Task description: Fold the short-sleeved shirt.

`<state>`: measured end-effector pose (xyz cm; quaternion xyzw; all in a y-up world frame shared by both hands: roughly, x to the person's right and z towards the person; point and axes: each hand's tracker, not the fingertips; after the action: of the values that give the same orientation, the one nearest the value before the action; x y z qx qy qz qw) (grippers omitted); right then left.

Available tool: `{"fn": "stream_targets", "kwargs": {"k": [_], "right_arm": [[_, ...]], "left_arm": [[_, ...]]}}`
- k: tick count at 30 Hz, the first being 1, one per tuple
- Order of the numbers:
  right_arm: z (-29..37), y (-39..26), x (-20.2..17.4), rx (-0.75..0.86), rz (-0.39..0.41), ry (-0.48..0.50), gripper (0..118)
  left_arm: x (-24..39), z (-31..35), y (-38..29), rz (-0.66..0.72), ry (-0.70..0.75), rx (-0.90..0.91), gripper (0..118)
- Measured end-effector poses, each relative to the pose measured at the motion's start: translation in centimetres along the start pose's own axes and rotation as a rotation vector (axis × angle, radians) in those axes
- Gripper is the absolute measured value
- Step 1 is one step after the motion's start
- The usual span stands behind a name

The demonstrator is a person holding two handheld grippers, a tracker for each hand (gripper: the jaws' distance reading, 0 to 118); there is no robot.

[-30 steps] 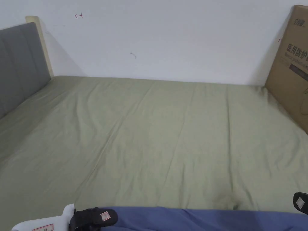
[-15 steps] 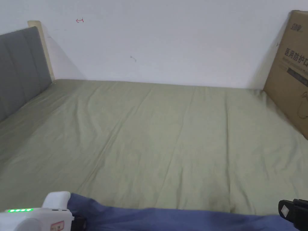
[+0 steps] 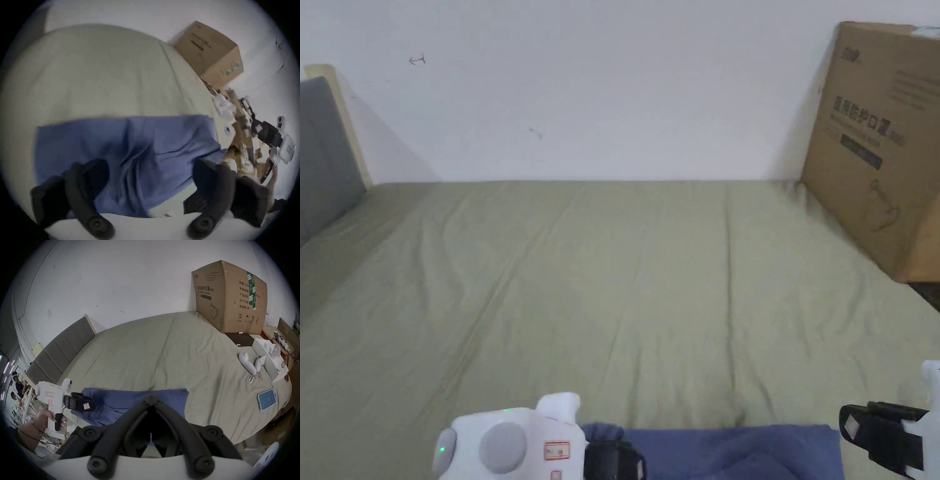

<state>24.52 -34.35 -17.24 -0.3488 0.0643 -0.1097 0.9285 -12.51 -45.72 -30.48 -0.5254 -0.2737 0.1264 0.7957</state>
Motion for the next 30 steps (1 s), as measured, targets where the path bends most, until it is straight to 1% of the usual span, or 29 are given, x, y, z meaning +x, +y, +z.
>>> {"fn": "stream_targets", "kwargs": {"k": [1,3,7,8,9,10,11,12,13,14,16,18,20,22,23,24,25,26,27,28,30], "right_arm": [[0.2,-0.1,0.2,0.001,0.001,-0.009,0],[0.7,-0.1,0.8,0.006,-0.006,-0.019,0],[1.0,-0.2,1.7,0.017,-0.03,-0.028,0],[1.0,-0.2,1.8,0.019,-0.034,-0.031,0],[0.9,-0.2,1.9,0.023,-0.034,-0.036,0],[0.7,-0.1,2.0,0.027,-0.033,-0.043,0],[0.5,-0.1,2.1,0.028,-0.034,-0.045,0],[0.3,0.0,2.2,0.028,-0.038,-0.044,0],[0.2,0.1,2.2,0.026,-0.046,-0.037,0],[0.0,0.1,2.0,0.027,-0.052,-0.032,0],[-0.2,0.1,1.7,0.033,-0.053,-0.031,0],[-0.3,0.2,1.5,0.036,-0.044,-0.034,0],[-0.3,0.3,1.3,0.033,-0.04,-0.028,0],[-0.2,0.4,1.1,0.031,-0.035,-0.026,0],[-0.1,0.4,1.1,0.03,-0.029,-0.027,0],[0.1,0.4,1.0,0.028,-0.021,-0.029,0],[0.2,0.5,1.0,0.027,-0.015,-0.033,0],[0.4,0.4,0.5,0.028,-0.01,-0.038,0],[0.5,0.4,0.5,0.028,-0.007,-0.04,0],[0.6,0.4,0.5,0.026,-0.005,-0.041,0],[0.6,0.4,0.6,0.028,-0.001,-0.046,0]], "left_arm": [[1.0,-1.1,-0.1,0.004,-0.028,-0.017,111],[1.7,-1.4,0.3,-0.001,-0.039,-0.017,110],[1.1,1.5,0.6,0.027,-0.044,0.059,109],[0.6,2.9,0.6,0.027,-0.02,0.104,102],[0.1,4.4,0.4,0.008,0.006,0.154,87],[-0.4,5.8,0.3,-0.006,0.049,0.202,63],[-0.9,7.0,0.0,-0.006,0.12,0.236,21],[-1.4,7.7,-0.2,-0.01,0.18,0.25,1],[-1.9,8.0,-0.4,-0.013,0.223,0.246,1],[-2.5,8.3,-0.7,-0.008,0.228,0.247,1],[-3.5,7.5,-0.9,0.028,0.153,0.179,1],[-3.6,5.9,-1.1,0.053,0.119,0.146,1],[-2.9,3.5,-1.2,0.032,0.036,0.089,1],[-2.0,0.2,-1.2,0.016,-0.022,-0.008,1],[-1.3,-1.6,-1.4,-0.003,-0.037,-0.075,1],[-0.5,-3.1,-1.7,-0.026,-0.014,-0.108,1],[0.1,-4.1,-1.9,-0.054,0.002,-0.109,1],[0.4,-4.7,-1.9,-0.044,-0.054,-0.093,1],[0.5,-5.0,-1.7,0.001,-0.12,-0.095,1],[0.8,-5.4,-1.7,0.041,-0.133,-0.118,1],[1.1,-4.7,-1.9,-0.011,-0.08,-0.091,1]]}}
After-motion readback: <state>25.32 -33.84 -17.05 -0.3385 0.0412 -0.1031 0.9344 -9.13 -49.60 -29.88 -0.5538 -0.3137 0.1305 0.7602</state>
